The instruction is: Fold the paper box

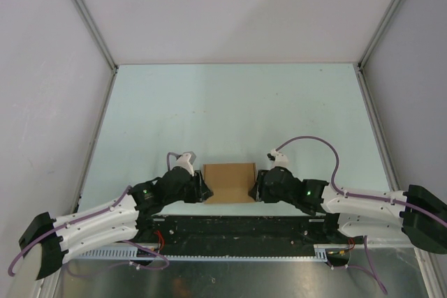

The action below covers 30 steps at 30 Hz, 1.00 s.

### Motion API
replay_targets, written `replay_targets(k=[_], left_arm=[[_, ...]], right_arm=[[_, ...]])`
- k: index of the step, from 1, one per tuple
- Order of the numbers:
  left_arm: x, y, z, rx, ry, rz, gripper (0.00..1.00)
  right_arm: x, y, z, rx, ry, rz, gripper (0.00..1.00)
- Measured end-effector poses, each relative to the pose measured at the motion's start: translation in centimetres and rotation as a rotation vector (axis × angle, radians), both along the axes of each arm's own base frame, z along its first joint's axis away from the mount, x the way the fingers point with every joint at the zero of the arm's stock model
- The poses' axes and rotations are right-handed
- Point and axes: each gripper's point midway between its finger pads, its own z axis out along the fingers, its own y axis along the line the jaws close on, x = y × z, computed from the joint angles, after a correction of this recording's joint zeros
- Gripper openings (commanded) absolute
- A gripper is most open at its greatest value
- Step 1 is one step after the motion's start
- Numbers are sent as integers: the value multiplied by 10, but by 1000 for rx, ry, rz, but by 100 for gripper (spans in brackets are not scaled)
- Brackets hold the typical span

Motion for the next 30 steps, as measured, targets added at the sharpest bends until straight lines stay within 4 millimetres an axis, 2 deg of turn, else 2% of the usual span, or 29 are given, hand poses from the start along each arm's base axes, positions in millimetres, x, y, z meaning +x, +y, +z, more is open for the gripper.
replay_targets(k=[8, 13, 18, 27, 30], left_arm=[[1, 0, 1, 1, -8, -4, 46], [1, 1, 2, 1, -25, -11, 49], [0, 2, 4, 0, -38, -26, 62], [-3, 5, 5, -1, -32, -32, 63], [-4, 5, 10, -18, -45, -33, 63]], right_arm=[[0, -4, 1, -14, -12, 6, 39], [0, -5, 1, -16, -15, 5, 39], [1, -5, 1, -17, -17, 3, 40], [1, -7, 5, -9, -24, 0, 41], [1, -8, 8, -2, -29, -3, 46]])
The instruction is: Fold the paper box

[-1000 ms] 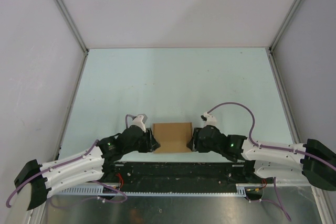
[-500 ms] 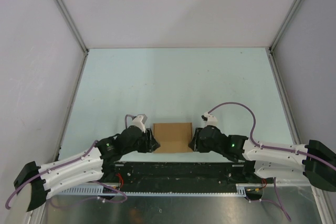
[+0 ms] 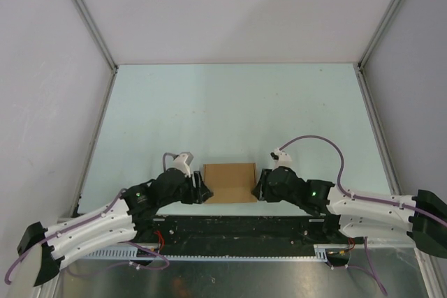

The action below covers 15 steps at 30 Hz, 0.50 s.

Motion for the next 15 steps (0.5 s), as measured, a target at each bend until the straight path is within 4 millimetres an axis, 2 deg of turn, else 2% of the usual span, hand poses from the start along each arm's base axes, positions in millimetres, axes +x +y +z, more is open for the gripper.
replay_targets(k=[4, 8, 12, 15], left_arm=[[0, 1, 11, -4, -13, -3, 64], [5, -3, 38, -23, -48, -9, 65], [18, -9, 71, -33, -119, -4, 54], [34, -15, 98, -4, -186, 0, 43]], right_arm=[[2, -2, 6, 15, -11, -5, 53], [3, -6, 13, 29, -25, -14, 55], [6, -11, 20, 42, -38, -27, 49], [6, -14, 25, 54, -47, -31, 41]])
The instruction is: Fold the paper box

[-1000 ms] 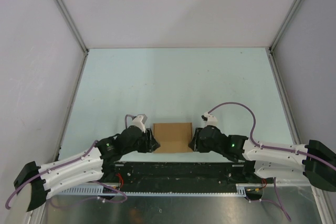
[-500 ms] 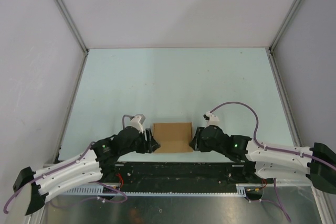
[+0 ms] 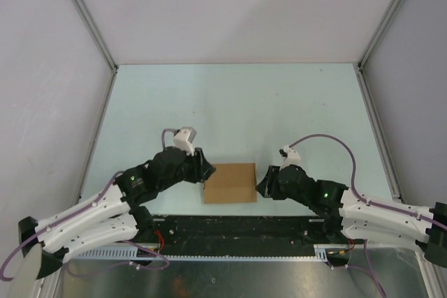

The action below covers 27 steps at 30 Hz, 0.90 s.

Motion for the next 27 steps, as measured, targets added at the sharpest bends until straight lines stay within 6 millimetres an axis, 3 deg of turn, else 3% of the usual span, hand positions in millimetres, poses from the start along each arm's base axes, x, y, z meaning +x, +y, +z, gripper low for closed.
replay_targets(k=[1, 5, 9, 11, 20, 27], left_arm=[[6, -3, 7, 17, -18, 1, 34], [37, -17, 18, 106, -58, 12, 21], [66, -25, -3, 218, -30, -4, 8], [77, -30, -13, 262, -18, -27, 0], [116, -56, -37, 337, 15, -111, 0], [122, -66, -58, 351, 58, -159, 0]], right_arm=[[0, -1, 1, 2, -2, 0, 39], [-2, -3, 2, -1, -5, 5, 26], [-5, -1, 3, -2, -13, 30, 1], [-8, 4, 4, 6, -17, 56, 0], [-22, 39, 3, 17, -15, 202, 0], [-27, 70, 4, 41, -17, 281, 0]])
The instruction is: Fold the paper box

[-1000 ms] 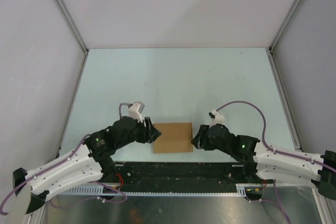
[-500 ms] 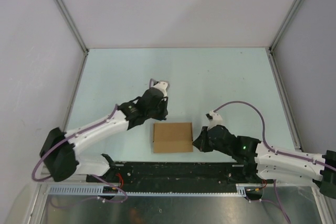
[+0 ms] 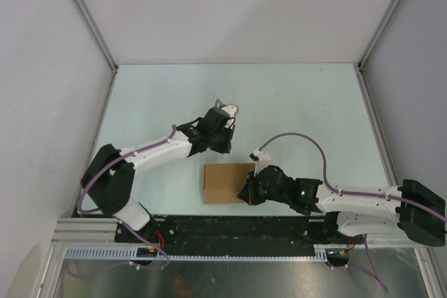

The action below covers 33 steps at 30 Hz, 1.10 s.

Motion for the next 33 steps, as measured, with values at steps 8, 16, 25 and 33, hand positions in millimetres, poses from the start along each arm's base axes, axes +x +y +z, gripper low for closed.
replay_targets(k=[8, 16, 25, 33], left_arm=[[-6, -6, -34, 34, 90, -32, 0], [-10, -9, -44, 36, 127, -49, 0], [-16, -13, -47, 20, 156, -73, 0], [-24, -11, -56, 19, 190, -80, 0]], right_arm=[[2, 14, 0, 29, -9, 7, 0], [-2, 23, -10, 24, 12, 28, 0], [-4, 26, -15, 20, 25, 25, 0], [-3, 27, -21, 2, 32, 21, 0]])
